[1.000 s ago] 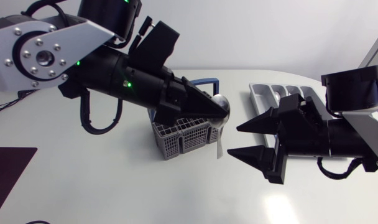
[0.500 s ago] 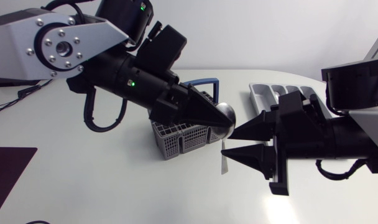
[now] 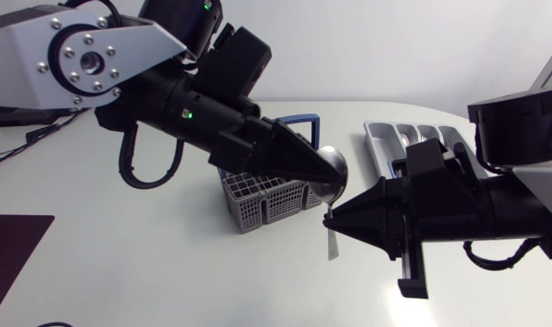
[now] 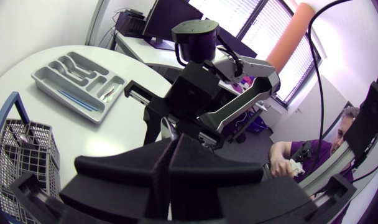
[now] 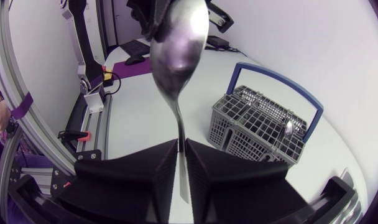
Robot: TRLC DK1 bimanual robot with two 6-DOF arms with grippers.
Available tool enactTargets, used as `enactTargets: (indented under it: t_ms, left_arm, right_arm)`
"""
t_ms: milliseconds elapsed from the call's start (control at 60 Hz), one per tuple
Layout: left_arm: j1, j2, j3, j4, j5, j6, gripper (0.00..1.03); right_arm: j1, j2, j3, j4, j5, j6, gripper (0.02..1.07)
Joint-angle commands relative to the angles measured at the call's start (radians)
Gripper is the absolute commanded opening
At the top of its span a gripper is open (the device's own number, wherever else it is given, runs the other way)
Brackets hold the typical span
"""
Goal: Unload the cutlery basket into the drawer organizer.
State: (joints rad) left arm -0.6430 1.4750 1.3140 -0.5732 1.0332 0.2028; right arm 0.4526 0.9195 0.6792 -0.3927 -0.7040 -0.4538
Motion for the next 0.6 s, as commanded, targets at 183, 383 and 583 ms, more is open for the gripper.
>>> enactTargets:
  t_ms: [183,383,583]
  left_arm:
    - [0.026,0.042,0.053,0.010,0.014,-0.009,0.09]
    - [0.039,0.056,0.064,0.012,0.013,-0.023,0.49]
    - [0.054,0.059,0.076,0.015,0.013,-0.037,0.95]
  right_arm:
    - [0.005,-0.027,0.014,-0.054,-0.012,0.000,0.07]
    - [-0.005,-0.045,0.003,-0.072,-0.003,-0.008,0.07]
    - [-0.015,-0.050,0.002,-0.086,0.028,-0.020,0.07]
